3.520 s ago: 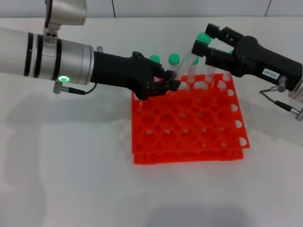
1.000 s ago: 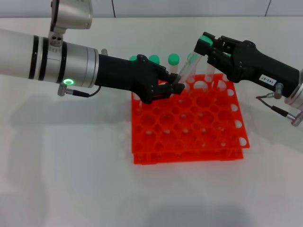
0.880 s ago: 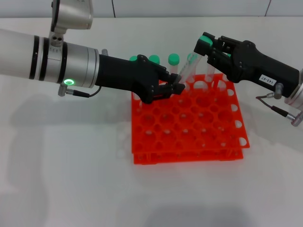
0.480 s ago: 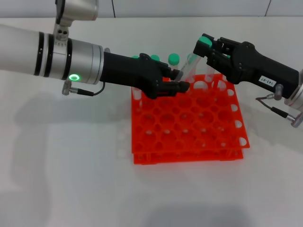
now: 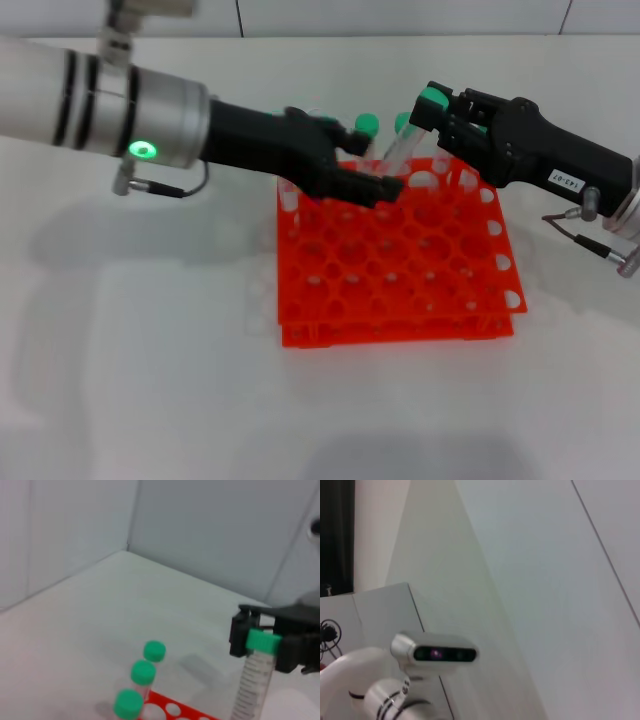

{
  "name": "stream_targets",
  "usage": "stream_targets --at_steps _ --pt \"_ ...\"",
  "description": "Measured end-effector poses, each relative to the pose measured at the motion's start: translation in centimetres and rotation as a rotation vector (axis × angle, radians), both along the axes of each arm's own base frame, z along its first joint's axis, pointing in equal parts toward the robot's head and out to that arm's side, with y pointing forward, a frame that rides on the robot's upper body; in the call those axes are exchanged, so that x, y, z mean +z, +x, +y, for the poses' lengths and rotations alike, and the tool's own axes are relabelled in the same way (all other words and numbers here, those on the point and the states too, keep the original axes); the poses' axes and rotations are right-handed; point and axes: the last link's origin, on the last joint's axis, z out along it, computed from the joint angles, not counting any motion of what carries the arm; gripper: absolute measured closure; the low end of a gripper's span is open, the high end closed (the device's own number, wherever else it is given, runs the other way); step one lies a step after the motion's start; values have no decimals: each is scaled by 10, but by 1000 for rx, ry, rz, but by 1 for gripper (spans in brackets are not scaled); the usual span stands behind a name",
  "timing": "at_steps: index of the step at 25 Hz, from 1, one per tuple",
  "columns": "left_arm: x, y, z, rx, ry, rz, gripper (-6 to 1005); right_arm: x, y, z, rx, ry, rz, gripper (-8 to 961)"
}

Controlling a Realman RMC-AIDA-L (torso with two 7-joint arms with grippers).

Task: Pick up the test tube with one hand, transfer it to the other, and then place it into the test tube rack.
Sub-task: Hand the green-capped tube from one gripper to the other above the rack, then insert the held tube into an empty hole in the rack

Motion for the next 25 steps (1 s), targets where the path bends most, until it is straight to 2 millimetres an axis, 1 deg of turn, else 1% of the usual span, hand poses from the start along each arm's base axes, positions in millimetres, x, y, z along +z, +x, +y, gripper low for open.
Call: stream_targets --at_steps 1,2,6,8,11,13,14,15,16,17,20,25 --pt "5 1 -2 8 5 -2 262 0 0 -1 2 -2 -2 697" --pt "14 4 -3 11 21 -9 223 -1 1 -1 4 -5 -6 697" --pt "50 10 -16 24 92 -9 147 0 3 -3 10 -8 -16 697" --pt "66 9 -24 45 141 -5 109 0 4 -4 14 -9 -21 697" --pt "88 1 -43 68 221 4 109 2 5 -4 17 -9 -27 697" --pt "96 -4 -55 71 254 -10 109 3 4 -3 25 -11 -33 697" --pt "101 -9 -67 72 279 -37 109 3 2 -2 40 -16 -45 697" --pt "105 -13 -74 74 296 -53 109 4 0 -1 51 -19 -54 697" --pt "109 -22 -84 85 322 -72 109 4 -3 1 68 -26 -71 697" --pt "111 -25 -89 86 341 -87 109 4 -6 3 85 -33 -86 697" --pt "119 -52 -111 125 424 -114 109 5 -17 10 130 -47 -133 697" --pt "119 -91 -140 173 513 -145 109 6 -29 21 158 -41 -200 697"
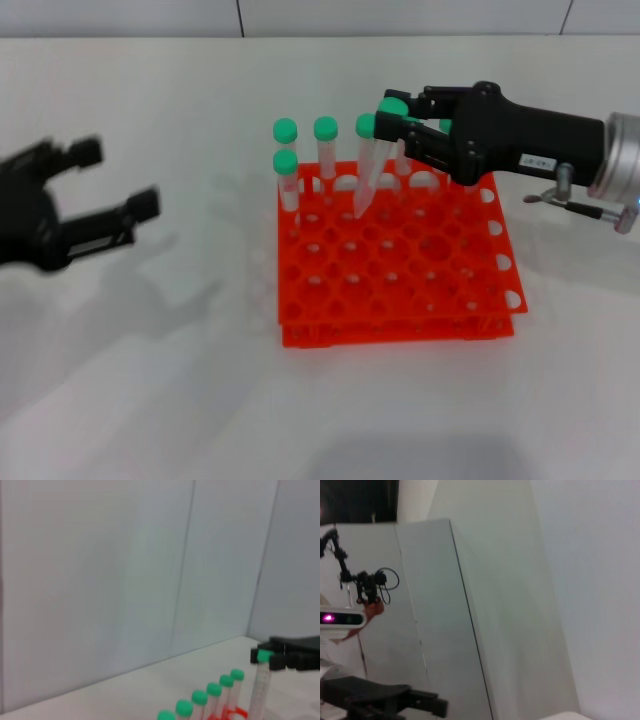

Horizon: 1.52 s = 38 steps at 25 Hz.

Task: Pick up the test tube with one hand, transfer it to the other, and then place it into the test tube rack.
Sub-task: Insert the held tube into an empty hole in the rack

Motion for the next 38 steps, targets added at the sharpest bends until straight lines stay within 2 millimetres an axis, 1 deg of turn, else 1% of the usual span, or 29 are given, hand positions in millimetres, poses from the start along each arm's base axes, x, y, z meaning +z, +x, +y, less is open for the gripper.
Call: stream_targets --at_steps 4,9,10,11,13,19,23,27,30,38 --pt "-10 -31 -17 22 46 -46 109 -1 -6 7 15 5 -60 696" --pt "-24 -71 -34 79 109 -117 110 -2 -14 13 34 -10 -98 696" --pt "-24 -71 -34 79 109 -117 110 -3 -16 14 36 -11 -105 696" --pt "-28 -80 -37 101 110 -137 110 -3 -18 16 39 -10 -112 696" --pt "-31 -90 -39 128 103 -164 110 -4 -24 21 46 -7 -127 696" --pt "-35 -101 -36 170 67 -169 110 -6 -35 30 50 2 -143 696" --pt "-37 -101 -31 180 40 -171 110 -9 -38 35 23 2 -154 696" --pt "-33 -101 -24 201 30 -178 110 -11 -38 37 -4 -3 -155 696" --pt "-33 -101 -22 206 24 -182 110 -13 -40 39 -17 -10 -159 696" --pt "-35 -99 -17 206 11 -178 109 -21 -44 36 -17 -28 -159 696"
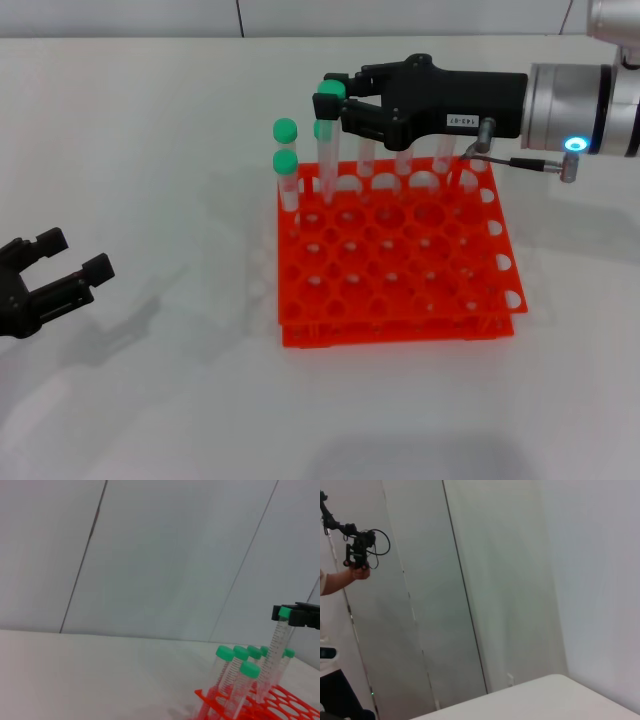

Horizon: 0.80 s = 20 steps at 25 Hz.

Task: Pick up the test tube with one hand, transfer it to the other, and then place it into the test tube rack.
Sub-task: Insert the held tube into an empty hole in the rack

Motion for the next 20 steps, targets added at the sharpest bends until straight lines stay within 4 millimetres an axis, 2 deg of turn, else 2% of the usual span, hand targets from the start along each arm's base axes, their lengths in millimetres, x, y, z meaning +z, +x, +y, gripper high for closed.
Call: stream_targets --at_steps 12,20 --pt "0 1 2 -6 -1 -3 109 -12 -1 -4 9 9 -7 696" --pt "-1 2 2 -8 -3 -3 109 -13 -3 -4 16 22 -2 697"
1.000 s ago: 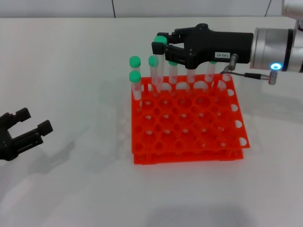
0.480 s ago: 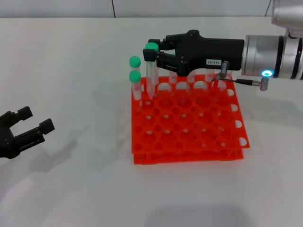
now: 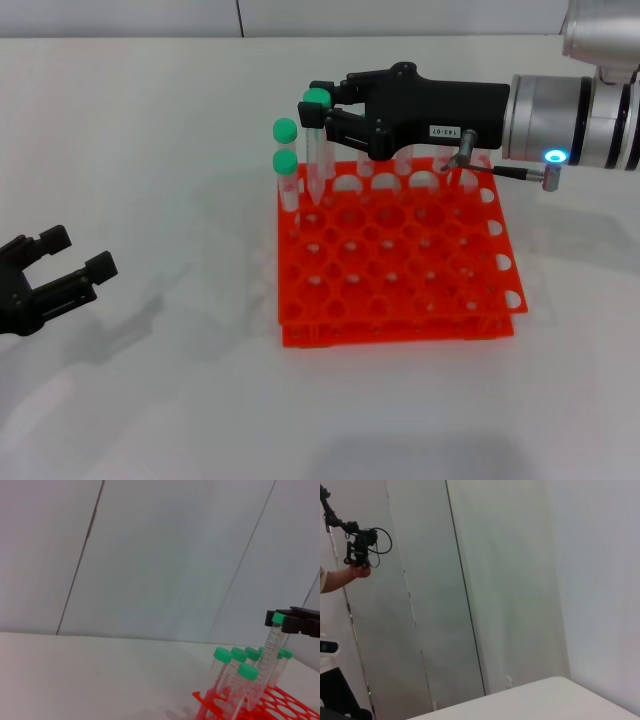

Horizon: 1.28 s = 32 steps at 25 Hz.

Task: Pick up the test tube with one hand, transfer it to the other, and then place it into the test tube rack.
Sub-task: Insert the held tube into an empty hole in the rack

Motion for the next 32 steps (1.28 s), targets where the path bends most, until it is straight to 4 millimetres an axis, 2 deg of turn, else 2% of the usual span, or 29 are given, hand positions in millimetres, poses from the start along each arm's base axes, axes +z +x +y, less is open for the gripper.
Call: stream_targets --at_steps 32 --pt "-3 2 5 -15 -20 14 110 -5 14 -1 -14 45 -43 697"
